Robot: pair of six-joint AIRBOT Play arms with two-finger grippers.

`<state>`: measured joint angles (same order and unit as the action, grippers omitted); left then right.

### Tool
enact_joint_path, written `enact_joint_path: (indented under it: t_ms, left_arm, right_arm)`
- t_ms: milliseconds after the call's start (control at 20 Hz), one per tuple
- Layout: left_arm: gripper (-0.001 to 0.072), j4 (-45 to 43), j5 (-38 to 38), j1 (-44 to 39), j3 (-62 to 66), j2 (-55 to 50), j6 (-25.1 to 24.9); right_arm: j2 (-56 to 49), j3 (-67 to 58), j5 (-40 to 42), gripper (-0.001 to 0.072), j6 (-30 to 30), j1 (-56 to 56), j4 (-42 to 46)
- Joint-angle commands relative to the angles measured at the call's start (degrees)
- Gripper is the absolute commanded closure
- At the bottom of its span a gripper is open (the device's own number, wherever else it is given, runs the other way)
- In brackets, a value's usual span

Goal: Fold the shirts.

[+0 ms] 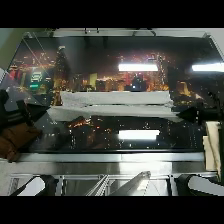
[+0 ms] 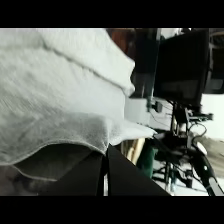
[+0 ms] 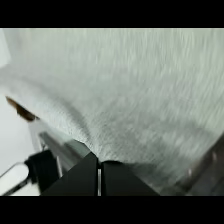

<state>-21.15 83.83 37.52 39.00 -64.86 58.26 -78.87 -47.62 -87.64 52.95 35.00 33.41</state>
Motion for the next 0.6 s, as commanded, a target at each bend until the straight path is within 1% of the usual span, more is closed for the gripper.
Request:
enact_joint_path:
  t_ms: [0, 100, 200, 300, 450, 550]
  left_arm:
    - [0.0690, -0.3, -1.4, -1.9, 8.7, -4.8, 3.2]
    - [0.0690, -0.3, -1.9, -5.1, 13.5, -10.4, 3.8]
    - [0.0693, -0.3, -2.6, -8.3, 18.4, -16.5, 5.0]
    - [0.0695, -0.3, -3.1, -11.0, 23.6, -22.9, 6.1]
    - [0.0696, -0.3, -3.4, -13.2, 31.7, -31.6, 7.7]
    - [0.0697, -0.4, -3.4, -14.4, 36.3, -36.5, 7.9]
  right_arm:
    - [-0.7, -1.2, 10.6, 0.0700, -5.6, -2.7, -11.2]
    - [-1.6, -2.3, 16.5, 0.0700, -8.9, -5.9, -15.5]
    - [-3.9, -4.5, 21.3, 0.0700, -10.4, -9.5, -16.1]
    - [-7.4, -7.3, 24.4, 0.0700, -10.6, -12.1, -16.1]
    - [-13.2, -10.5, 25.8, 0.0700, -10.6, -13.7, -16.1]
    - [-16.1, -10.9, 26.6, 0.0700, -10.8, -13.8, -16.1]
